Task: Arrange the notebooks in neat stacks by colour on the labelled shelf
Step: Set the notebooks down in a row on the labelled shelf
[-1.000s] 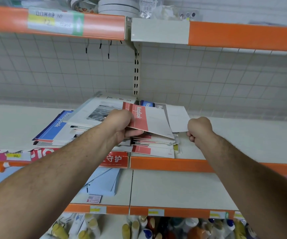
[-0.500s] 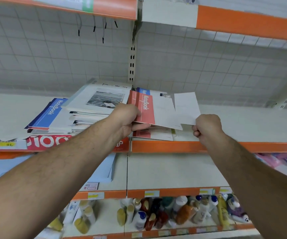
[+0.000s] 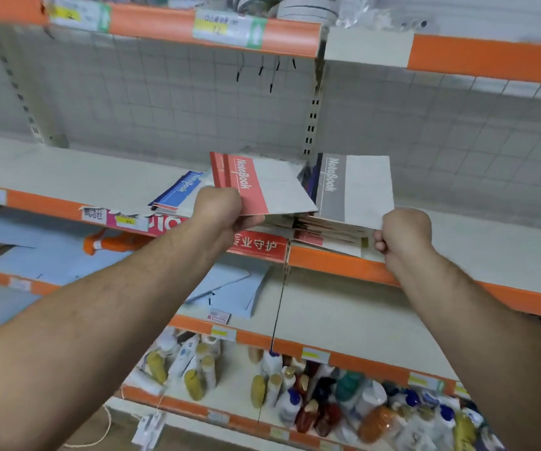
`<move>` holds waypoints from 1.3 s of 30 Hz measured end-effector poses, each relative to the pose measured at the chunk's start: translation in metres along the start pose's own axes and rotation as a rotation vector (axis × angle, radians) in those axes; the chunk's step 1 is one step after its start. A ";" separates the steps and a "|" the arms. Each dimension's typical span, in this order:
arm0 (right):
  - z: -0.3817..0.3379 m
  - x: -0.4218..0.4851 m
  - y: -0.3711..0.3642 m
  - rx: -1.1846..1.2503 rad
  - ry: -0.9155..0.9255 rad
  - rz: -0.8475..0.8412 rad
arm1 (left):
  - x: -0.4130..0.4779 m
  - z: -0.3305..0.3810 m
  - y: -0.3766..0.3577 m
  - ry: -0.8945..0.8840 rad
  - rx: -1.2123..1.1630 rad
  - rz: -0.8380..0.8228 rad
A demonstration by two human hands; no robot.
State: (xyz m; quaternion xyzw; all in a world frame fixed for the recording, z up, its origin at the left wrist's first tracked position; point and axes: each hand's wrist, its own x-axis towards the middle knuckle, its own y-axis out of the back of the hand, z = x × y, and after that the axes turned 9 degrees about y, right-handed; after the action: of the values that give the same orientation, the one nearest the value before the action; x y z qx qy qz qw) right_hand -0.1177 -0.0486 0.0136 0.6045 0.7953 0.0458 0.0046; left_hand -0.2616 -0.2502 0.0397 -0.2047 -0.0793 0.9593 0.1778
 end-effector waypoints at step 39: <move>-0.007 -0.339 -0.451 -0.017 0.081 -0.964 | 0.016 0.062 0.500 -0.034 -0.278 0.499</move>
State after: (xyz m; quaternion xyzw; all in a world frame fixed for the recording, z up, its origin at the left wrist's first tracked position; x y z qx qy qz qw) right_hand -0.4607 -0.4947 -0.0307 0.1647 0.9840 0.0684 -0.0006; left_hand -0.4556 -0.7113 -0.0225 -0.2241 -0.1604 0.9566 -0.0947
